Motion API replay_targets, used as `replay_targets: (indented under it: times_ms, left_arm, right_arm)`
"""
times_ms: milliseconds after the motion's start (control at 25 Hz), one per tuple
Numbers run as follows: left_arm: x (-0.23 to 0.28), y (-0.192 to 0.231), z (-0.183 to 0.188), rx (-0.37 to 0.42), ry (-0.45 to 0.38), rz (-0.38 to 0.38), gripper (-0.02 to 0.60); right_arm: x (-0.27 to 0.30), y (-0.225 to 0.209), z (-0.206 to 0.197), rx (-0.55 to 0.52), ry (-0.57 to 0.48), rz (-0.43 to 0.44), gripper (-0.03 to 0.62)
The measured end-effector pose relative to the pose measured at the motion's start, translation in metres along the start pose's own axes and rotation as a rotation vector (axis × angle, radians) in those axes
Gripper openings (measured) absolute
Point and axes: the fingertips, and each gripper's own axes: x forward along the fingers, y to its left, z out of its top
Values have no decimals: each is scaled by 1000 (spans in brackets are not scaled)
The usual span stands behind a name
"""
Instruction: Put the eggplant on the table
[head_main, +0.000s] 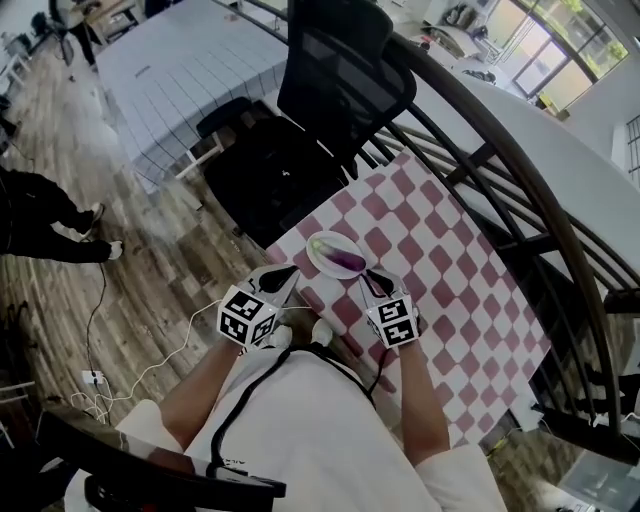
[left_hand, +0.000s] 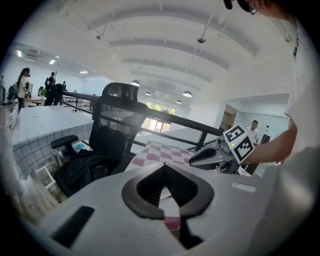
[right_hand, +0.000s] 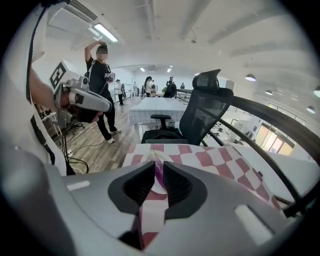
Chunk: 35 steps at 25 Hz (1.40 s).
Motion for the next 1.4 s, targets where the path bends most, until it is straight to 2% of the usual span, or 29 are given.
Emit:
replay_targets:
  times_ms: [320,800,1120,1400]
  left_arm:
    - [9,-31,22,53,-27,-84,6]
    - [3,-59,42,109,-60,-167,6]
    - [-14,-65,44,124,-72,-185,6]
    - [-21,-62,43,128,-75,-184,6]
  right_arm:
    - [-60,3,33,209,-210,-45,22]
    - [-136,20,51,397,-418,-113,6]
    - [-160,30,51,413,-463,-170,6]
    - [-161,32,53,425,-468,-179,5]
